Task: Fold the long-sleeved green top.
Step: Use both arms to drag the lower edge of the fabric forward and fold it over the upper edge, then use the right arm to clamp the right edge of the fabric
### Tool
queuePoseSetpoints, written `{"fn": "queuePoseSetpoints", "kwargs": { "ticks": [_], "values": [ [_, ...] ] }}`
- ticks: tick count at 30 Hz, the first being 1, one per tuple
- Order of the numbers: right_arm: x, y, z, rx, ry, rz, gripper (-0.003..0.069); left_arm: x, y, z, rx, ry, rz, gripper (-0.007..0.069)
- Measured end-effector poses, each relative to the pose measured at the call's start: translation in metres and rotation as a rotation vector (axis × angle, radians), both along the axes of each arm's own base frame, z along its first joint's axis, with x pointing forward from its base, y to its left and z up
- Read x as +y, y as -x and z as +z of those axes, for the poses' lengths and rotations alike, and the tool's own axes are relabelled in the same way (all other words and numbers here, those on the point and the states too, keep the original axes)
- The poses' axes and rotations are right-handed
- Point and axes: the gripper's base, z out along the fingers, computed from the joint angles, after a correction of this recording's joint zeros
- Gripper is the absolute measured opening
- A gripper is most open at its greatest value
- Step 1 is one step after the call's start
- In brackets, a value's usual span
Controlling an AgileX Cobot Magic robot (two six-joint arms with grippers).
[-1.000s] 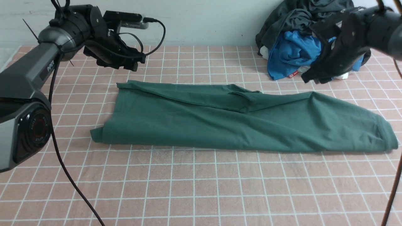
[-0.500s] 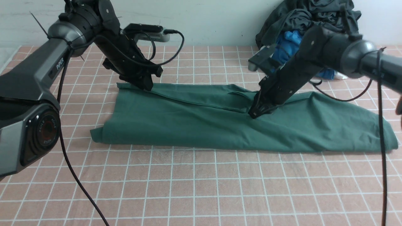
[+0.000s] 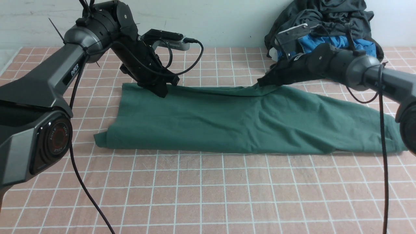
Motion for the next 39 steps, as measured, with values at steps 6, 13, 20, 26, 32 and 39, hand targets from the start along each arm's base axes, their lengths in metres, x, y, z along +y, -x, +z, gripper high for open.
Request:
{"fn": "queuePoseSetpoints", "kwargs": {
  "ticks": [6, 13, 20, 26, 32, 39],
  "values": [
    [-0.008, 0.011, 0.027, 0.142, 0.037, 0.065, 0.0064, 0.0, -0.01, -0.011, -0.064, 0.007, 0.025, -0.0003],
    [0.003, 0.035, 0.033, 0.359, 0.008, 0.237, 0.0069, -0.012, -0.022, -0.038, -0.079, 0.16, 0.08, -0.0003],
    [0.035, 0.02, -0.033, 0.243, -0.069, 0.369, 0.007, -0.03, -0.032, -0.062, -0.145, 0.315, 0.083, -0.0003],
    [0.02, -0.011, -0.032, -0.023, -0.131, 0.081, 0.0076, -0.024, -0.04, -0.059, -0.227, 0.316, 0.106, -0.0003],
    [-0.019, -0.016, 0.014, -0.071, -0.185, 0.024, 0.0128, 0.012, -0.035, -0.02, -0.195, 0.236, 0.049, -0.0003],
    [-0.113, 0.031, 0.146, -0.018, -0.134, -0.032, 0.0363, 0.093, 0.023, 0.155, -0.356, 0.102, 0.075, -0.0003]
  ]
}}
